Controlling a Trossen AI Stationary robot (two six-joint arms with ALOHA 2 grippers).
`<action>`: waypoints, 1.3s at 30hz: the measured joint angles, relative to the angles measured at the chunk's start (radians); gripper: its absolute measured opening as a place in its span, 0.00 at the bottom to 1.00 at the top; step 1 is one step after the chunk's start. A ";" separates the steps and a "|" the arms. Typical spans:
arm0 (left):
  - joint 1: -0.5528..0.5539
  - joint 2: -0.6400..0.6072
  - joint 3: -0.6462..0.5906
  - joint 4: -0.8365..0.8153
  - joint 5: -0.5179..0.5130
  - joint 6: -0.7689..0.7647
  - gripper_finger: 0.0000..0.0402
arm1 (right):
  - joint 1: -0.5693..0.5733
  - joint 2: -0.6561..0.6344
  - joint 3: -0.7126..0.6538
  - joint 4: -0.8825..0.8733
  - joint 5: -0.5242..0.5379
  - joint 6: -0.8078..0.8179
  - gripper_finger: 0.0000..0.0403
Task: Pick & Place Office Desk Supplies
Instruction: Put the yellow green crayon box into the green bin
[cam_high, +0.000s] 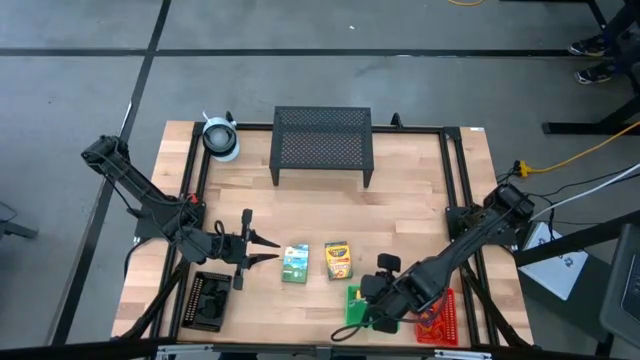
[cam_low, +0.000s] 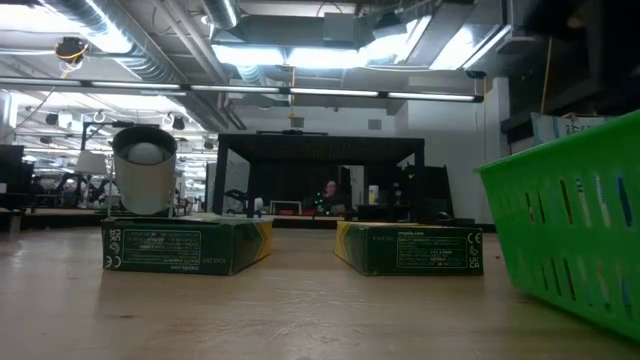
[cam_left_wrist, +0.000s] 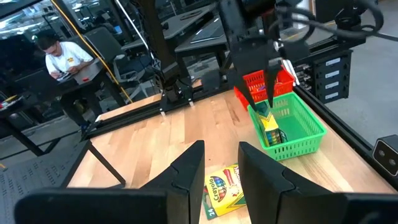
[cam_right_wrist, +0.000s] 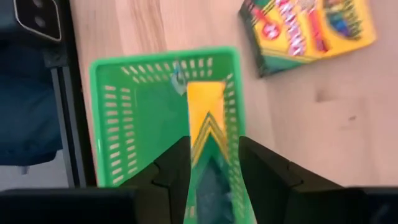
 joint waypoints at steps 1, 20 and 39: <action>0.000 0.000 0.000 0.000 0.000 0.003 0.24 | 0.000 -0.001 0.017 -0.016 0.011 -0.007 0.34; 0.315 0.000 0.000 -0.471 0.342 -0.377 0.24 | -0.009 -0.002 0.217 -0.134 0.502 -0.183 0.34; 0.778 0.356 0.000 -0.409 1.229 -0.267 0.35 | -0.043 -0.001 0.216 -0.117 0.528 -0.188 0.34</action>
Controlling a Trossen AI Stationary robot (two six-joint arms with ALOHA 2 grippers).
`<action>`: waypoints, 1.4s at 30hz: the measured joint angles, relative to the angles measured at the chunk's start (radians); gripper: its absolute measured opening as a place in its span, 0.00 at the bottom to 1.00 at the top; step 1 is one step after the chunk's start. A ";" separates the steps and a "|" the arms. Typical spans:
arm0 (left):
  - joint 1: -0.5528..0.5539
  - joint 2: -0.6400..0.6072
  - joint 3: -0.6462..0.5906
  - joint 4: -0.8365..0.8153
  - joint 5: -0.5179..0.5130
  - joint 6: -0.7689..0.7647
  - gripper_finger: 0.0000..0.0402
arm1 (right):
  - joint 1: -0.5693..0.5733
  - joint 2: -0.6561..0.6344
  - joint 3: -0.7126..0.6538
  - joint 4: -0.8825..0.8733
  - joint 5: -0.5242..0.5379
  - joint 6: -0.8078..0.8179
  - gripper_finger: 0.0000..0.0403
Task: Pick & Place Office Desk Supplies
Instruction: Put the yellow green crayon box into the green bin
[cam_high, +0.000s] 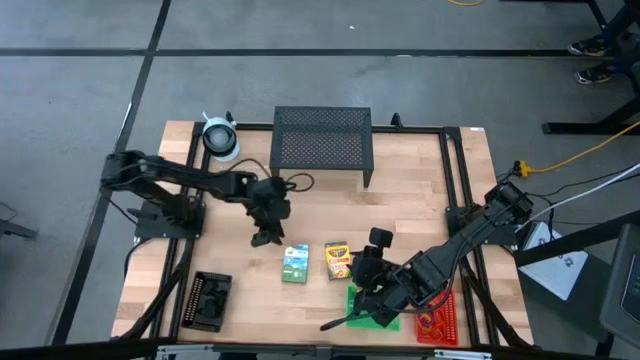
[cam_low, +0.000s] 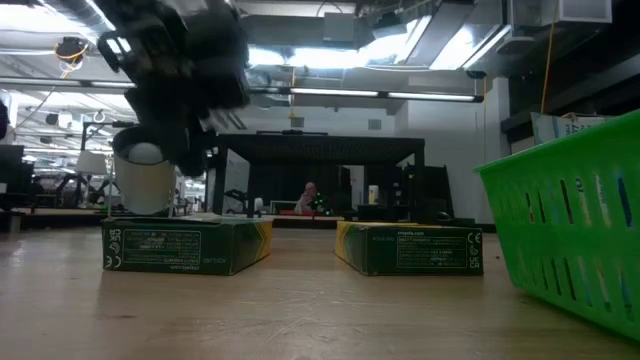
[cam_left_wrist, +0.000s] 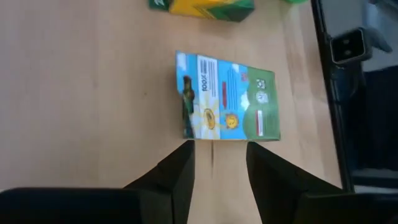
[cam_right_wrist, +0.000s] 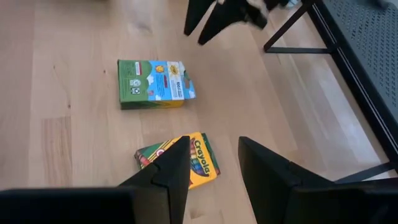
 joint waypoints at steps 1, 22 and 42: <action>0.012 0.031 0.000 0.014 0.027 0.006 0.36 | 0.000 0.000 0.000 0.001 -0.001 0.000 0.34; 0.123 0.329 0.002 0.196 0.359 0.065 0.36 | 0.000 0.000 -0.001 0.004 -0.011 0.002 0.34; 0.087 0.354 0.003 0.309 0.343 -0.004 0.36 | 0.000 0.001 -0.002 0.019 -0.010 0.002 0.34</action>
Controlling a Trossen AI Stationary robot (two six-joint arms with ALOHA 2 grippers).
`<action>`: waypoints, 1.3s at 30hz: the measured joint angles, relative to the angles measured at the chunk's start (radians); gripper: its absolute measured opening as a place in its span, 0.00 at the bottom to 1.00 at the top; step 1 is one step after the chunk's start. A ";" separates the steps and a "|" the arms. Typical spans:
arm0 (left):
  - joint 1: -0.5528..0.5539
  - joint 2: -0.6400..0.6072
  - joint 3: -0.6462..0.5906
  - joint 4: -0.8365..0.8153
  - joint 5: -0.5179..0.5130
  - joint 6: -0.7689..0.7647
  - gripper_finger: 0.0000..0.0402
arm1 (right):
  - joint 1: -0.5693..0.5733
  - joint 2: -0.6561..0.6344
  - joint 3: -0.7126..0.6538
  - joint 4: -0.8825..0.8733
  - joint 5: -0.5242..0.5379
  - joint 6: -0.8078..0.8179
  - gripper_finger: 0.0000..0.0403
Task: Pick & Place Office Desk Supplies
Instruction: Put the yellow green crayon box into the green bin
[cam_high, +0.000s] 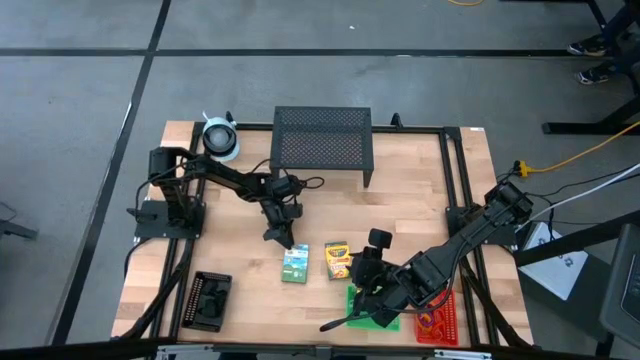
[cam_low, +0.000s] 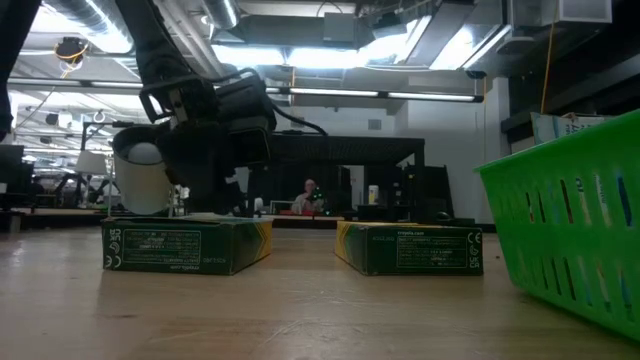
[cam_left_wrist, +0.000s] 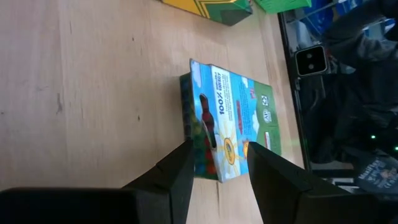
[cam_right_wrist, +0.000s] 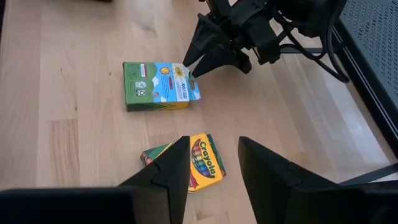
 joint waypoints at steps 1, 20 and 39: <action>-0.007 0.000 0.000 0.000 -0.003 0.000 0.36 | 0.000 0.000 0.000 0.000 0.000 0.000 0.34; -0.095 -0.002 0.000 0.006 -0.186 -0.011 0.25 | -0.010 0.000 0.000 0.007 0.003 0.000 0.34; -0.094 -0.233 0.037 0.073 -0.356 0.162 0.01 | -0.012 0.000 0.000 0.064 0.092 -0.055 0.34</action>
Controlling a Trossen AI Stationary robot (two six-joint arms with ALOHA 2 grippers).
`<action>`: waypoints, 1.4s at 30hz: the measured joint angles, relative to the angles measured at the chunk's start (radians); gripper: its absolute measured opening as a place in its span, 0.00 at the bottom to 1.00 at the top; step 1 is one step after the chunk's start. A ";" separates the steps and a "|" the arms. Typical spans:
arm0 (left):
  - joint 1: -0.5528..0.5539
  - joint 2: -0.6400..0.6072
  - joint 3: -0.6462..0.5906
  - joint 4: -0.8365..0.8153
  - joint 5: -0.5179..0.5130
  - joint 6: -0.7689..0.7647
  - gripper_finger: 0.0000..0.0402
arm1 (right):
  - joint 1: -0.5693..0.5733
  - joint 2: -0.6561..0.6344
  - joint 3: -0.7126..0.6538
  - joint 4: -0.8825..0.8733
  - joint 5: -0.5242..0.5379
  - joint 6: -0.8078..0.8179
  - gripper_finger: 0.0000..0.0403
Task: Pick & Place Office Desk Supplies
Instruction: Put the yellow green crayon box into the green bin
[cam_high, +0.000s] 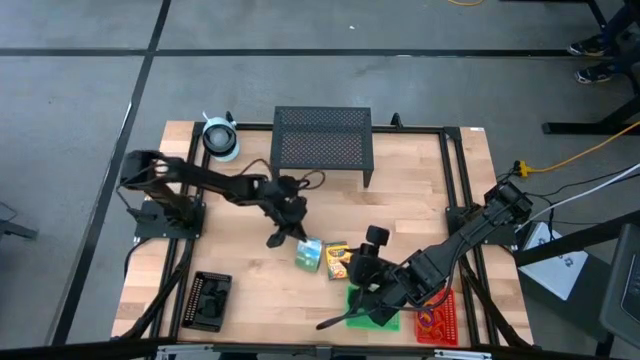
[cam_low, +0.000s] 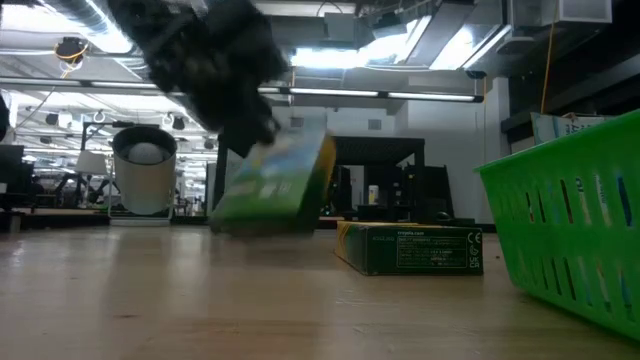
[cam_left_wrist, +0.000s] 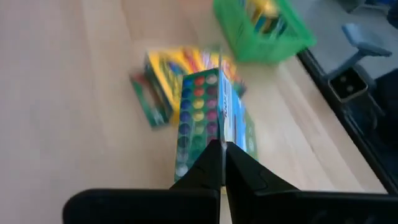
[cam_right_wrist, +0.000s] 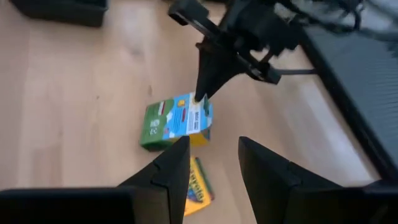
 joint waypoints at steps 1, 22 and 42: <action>-0.003 -0.034 0.000 -0.003 -0.024 0.019 0.01 | 0.000 0.000 0.000 0.001 0.023 0.007 0.34; -0.300 -0.410 0.002 0.052 -0.738 0.344 0.00 | -0.112 0.017 -0.001 0.138 0.183 0.078 0.54; -0.343 -0.415 0.002 0.070 -0.818 0.416 0.00 | -0.146 0.026 -0.029 0.224 0.177 0.026 0.57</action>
